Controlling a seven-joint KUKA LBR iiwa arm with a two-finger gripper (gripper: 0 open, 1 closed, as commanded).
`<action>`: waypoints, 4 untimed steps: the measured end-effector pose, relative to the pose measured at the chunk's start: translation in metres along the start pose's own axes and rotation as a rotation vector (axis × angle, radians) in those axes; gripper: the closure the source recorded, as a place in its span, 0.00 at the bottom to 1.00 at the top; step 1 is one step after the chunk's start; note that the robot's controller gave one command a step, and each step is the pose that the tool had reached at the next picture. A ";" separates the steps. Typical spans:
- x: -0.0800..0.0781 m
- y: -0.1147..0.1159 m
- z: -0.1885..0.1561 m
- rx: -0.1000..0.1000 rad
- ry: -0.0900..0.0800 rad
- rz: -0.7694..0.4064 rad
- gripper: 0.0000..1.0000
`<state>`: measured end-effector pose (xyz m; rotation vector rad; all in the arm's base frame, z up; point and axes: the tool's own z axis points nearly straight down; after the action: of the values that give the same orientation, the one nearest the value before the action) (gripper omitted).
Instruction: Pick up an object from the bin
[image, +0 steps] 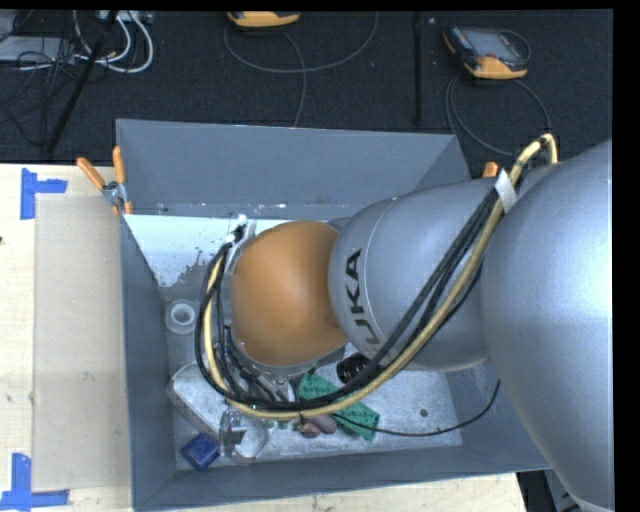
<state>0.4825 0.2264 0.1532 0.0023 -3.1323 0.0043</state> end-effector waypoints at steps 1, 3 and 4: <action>0.004 0.011 0.077 -0.005 -0.017 -0.166 0.00; 0.004 0.011 0.076 -0.005 -0.018 -0.162 0.00; -0.090 0.015 0.011 -0.001 -0.017 -0.410 0.00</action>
Offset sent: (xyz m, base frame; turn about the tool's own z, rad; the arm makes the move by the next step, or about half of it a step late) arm -0.0070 0.0107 -0.0770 -0.1686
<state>0.5719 0.2413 0.1412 0.6429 -3.0820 -0.0007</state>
